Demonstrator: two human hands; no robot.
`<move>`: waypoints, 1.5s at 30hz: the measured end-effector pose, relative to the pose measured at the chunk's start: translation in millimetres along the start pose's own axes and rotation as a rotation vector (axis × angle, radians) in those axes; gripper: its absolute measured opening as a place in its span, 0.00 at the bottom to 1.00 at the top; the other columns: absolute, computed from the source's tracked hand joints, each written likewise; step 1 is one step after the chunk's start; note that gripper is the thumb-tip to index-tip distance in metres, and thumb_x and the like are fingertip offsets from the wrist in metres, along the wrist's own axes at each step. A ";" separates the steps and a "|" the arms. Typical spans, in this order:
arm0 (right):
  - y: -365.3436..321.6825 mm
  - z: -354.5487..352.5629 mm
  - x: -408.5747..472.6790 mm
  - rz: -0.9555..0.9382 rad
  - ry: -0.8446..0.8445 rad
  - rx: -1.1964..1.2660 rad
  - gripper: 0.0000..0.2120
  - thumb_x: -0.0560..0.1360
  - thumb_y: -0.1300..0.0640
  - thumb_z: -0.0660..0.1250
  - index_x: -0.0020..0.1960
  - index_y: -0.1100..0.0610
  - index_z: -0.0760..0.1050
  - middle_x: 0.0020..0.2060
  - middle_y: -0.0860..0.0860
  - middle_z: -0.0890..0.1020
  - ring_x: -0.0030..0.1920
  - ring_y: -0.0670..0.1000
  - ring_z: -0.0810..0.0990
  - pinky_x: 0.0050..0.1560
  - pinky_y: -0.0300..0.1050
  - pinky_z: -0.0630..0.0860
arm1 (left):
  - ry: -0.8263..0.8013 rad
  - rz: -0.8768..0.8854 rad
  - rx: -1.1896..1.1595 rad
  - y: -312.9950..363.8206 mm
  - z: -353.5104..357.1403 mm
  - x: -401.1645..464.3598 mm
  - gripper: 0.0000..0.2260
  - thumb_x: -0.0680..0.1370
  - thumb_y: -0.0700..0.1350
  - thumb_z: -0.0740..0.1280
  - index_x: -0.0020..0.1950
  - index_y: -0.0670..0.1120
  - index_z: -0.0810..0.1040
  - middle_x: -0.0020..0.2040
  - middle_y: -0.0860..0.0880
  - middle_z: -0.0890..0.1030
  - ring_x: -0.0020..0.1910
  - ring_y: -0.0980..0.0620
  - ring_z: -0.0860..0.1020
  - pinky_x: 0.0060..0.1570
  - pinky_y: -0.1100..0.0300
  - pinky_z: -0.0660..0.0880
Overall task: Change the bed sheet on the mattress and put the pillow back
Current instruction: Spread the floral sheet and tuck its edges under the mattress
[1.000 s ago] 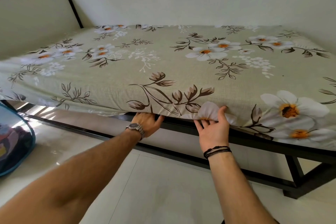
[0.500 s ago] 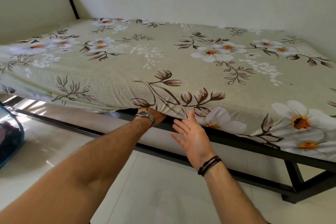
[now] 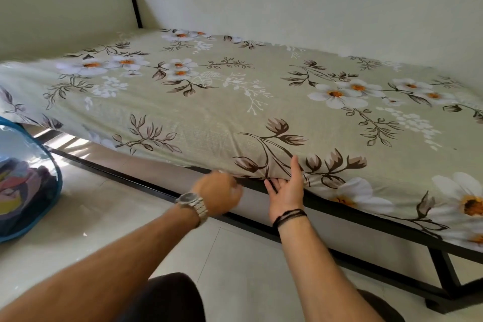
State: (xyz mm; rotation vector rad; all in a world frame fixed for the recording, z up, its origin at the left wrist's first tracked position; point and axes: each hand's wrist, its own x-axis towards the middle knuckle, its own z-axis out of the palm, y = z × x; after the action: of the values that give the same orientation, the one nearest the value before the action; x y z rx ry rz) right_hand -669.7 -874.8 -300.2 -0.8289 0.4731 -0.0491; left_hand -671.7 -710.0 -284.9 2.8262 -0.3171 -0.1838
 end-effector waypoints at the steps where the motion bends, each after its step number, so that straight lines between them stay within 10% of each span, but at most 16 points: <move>1: 1.1 8.1 0.0 0.011 0.062 -0.019 0.34 0.77 0.35 0.68 0.78 0.49 0.66 0.73 0.57 0.72 0.73 0.57 0.71 0.68 0.53 0.72 | 0.142 -0.047 -0.018 -23.7 4.5 -1.6 0.13 0.83 0.53 0.60 0.48 0.48 0.80 0.40 0.50 0.81 0.40 0.47 0.83 0.36 0.60 0.74; 3: -6.1 27.3 -1.0 0.020 0.167 -0.041 0.35 0.77 0.34 0.66 0.78 0.48 0.64 0.74 0.56 0.71 0.73 0.59 0.70 0.67 0.56 0.72 | 0.261 -0.070 0.041 -68.7 9.9 0.6 0.15 0.81 0.55 0.60 0.62 0.50 0.78 0.56 0.50 0.82 0.56 0.47 0.82 0.52 0.54 0.79; 6: -23.0 47.0 2.7 0.058 0.218 -0.080 0.41 0.72 0.27 0.64 0.78 0.47 0.65 0.74 0.53 0.71 0.73 0.58 0.70 0.68 0.57 0.70 | 0.250 0.078 0.125 -96.4 24.7 2.0 0.31 0.81 0.54 0.60 0.83 0.48 0.58 0.82 0.48 0.60 0.81 0.48 0.58 0.80 0.51 0.55; 14: -34.7 38.4 7.2 0.099 0.136 -0.057 0.45 0.67 0.24 0.67 0.76 0.48 0.69 0.70 0.54 0.75 0.69 0.58 0.74 0.73 0.57 0.68 | 0.465 0.323 0.107 -87.2 39.9 23.6 0.14 0.79 0.46 0.62 0.62 0.46 0.80 0.58 0.50 0.78 0.54 0.50 0.77 0.56 0.55 0.78; 21: -35.0 46.0 4.5 0.075 0.192 -0.002 0.42 0.64 0.27 0.68 0.74 0.43 0.69 0.69 0.52 0.74 0.68 0.57 0.74 0.56 0.55 0.74 | 0.379 0.261 0.142 -89.3 53.1 38.9 0.26 0.83 0.56 0.58 0.79 0.46 0.66 0.76 0.47 0.71 0.76 0.48 0.67 0.80 0.52 0.57; 30: -29.1 41.7 9.9 0.082 0.187 -0.010 0.38 0.70 0.32 0.71 0.75 0.47 0.68 0.67 0.55 0.73 0.66 0.60 0.73 0.53 0.57 0.79 | 0.153 0.023 0.337 -87.9 8.4 95.3 0.17 0.79 0.53 0.50 0.48 0.50 0.77 0.45 0.44 0.81 0.49 0.39 0.81 0.50 0.47 0.80; 33: -25.4 40.1 10.1 0.074 0.193 -0.008 0.35 0.70 0.33 0.71 0.72 0.48 0.71 0.66 0.54 0.76 0.65 0.59 0.75 0.48 0.53 0.79 | 0.032 -0.102 0.171 -87.7 5.0 113.6 0.16 0.82 0.61 0.57 0.59 0.54 0.77 0.61 0.45 0.80 0.65 0.39 0.76 0.67 0.43 0.73; 37: -31.8 38.0 7.7 0.053 0.160 0.044 0.27 0.73 0.37 0.71 0.68 0.49 0.74 0.60 0.55 0.79 0.60 0.57 0.77 0.56 0.56 0.79 | -0.157 0.017 -0.186 -102.9 -10.0 120.6 0.53 0.63 0.84 0.59 0.80 0.54 0.63 0.81 0.50 0.62 0.81 0.47 0.59 0.80 0.48 0.56; 41: -35.9 42.2 4.4 0.053 0.119 0.063 0.23 0.75 0.41 0.71 0.66 0.51 0.75 0.59 0.56 0.80 0.58 0.57 0.79 0.57 0.56 0.79 | 0.011 -0.014 0.035 -104.3 -21.4 125.2 0.15 0.79 0.49 0.71 0.63 0.47 0.79 0.66 0.38 0.80 0.66 0.39 0.78 0.65 0.48 0.75; 45: -38.5 44.7 4.0 0.070 0.111 0.071 0.24 0.74 0.42 0.72 0.66 0.51 0.75 0.60 0.56 0.79 0.59 0.58 0.78 0.55 0.56 0.80 | -0.021 -0.111 0.039 -115.1 15.5 149.4 0.25 0.84 0.48 0.60 0.81 0.47 0.61 0.81 0.43 0.63 0.78 0.43 0.64 0.76 0.43 0.63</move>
State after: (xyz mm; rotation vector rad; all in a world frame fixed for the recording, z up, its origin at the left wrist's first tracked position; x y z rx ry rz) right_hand -641.8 -870.7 -248.2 -0.7422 0.6016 -0.0475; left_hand -506.8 -641.8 -348.0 2.8835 -0.1702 -0.2329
